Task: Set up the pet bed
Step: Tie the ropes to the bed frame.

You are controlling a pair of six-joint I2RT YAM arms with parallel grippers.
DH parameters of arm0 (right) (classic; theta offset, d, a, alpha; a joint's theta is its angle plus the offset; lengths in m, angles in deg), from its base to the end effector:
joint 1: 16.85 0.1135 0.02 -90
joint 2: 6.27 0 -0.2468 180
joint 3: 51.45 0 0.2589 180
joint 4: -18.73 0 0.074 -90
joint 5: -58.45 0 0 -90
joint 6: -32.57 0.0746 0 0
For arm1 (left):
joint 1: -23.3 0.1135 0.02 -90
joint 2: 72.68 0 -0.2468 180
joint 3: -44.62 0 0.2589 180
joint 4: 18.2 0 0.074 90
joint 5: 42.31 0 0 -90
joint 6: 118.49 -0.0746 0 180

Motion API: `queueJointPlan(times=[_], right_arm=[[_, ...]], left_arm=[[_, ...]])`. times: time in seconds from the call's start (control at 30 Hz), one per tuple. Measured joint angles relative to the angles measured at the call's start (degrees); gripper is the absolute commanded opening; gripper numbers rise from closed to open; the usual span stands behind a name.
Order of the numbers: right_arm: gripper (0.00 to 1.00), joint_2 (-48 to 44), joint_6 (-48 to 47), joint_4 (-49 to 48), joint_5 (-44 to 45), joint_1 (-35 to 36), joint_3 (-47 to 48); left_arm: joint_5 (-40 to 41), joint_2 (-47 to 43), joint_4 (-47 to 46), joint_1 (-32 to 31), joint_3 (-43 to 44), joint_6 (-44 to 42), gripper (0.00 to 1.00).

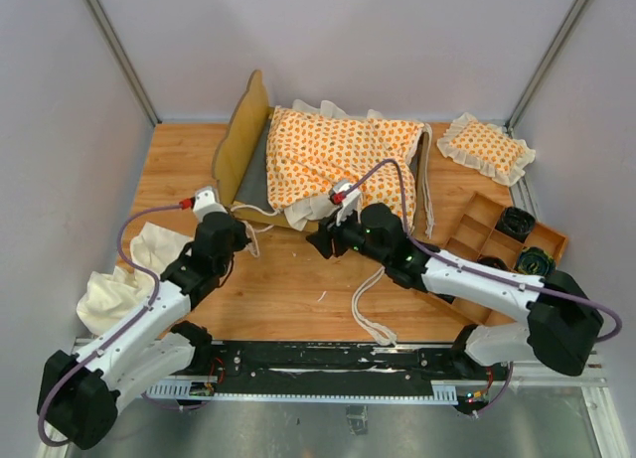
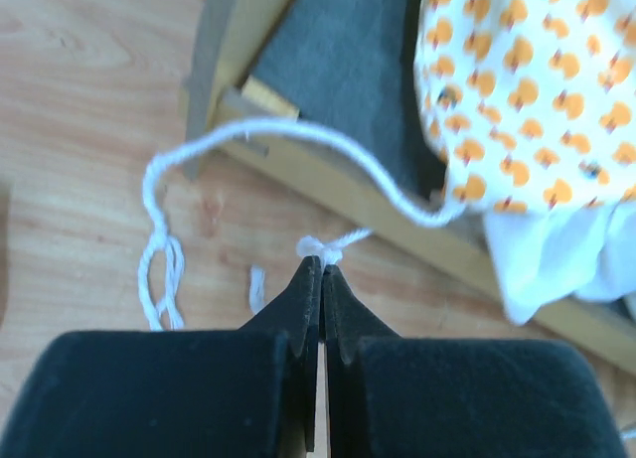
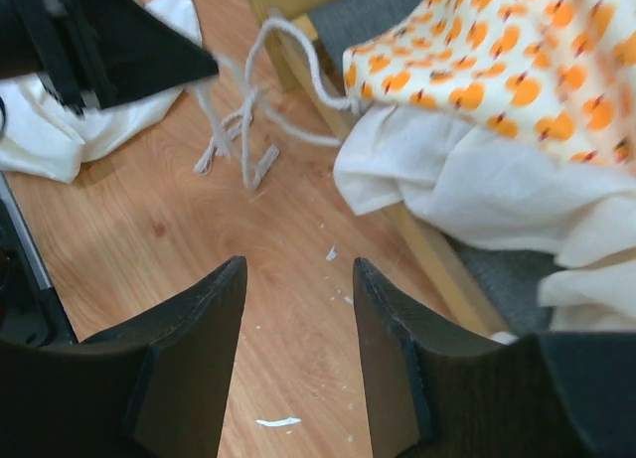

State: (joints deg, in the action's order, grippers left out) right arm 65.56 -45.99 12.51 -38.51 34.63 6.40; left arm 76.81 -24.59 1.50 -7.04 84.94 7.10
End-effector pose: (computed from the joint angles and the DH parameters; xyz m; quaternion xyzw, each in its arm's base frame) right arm 0.2053 0.2724 0.2655 -0.2949 0.6928 0.3816 0.5361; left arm 0.2213 -0.0874 0.1980 -0.1682 0.8205 -0.0930 0.5384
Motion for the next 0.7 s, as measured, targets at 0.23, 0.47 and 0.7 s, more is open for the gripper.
queueJointPlan(times=[0.23, 0.47, 0.7], right_arm=[[0.48, 13.66, 7.80, -5.84, 11.76, 10.38, 1.25], [0.47, 32.76, 7.93, -14.21, 17.55, 17.33, 12.04], [0.47, 44.28, 5.95, -22.27, 23.41, 19.28, 19.87]], left_arm=[[-8.61, 2.51, -1.01, 9.40, 7.21, -3.34, 0.00], [-15.08, 5.22, -0.55, 14.21, 11.72, -5.22, 0.00], [-19.80, 7.58, 0.70, 17.55, 15.32, -8.02, 0.00]])
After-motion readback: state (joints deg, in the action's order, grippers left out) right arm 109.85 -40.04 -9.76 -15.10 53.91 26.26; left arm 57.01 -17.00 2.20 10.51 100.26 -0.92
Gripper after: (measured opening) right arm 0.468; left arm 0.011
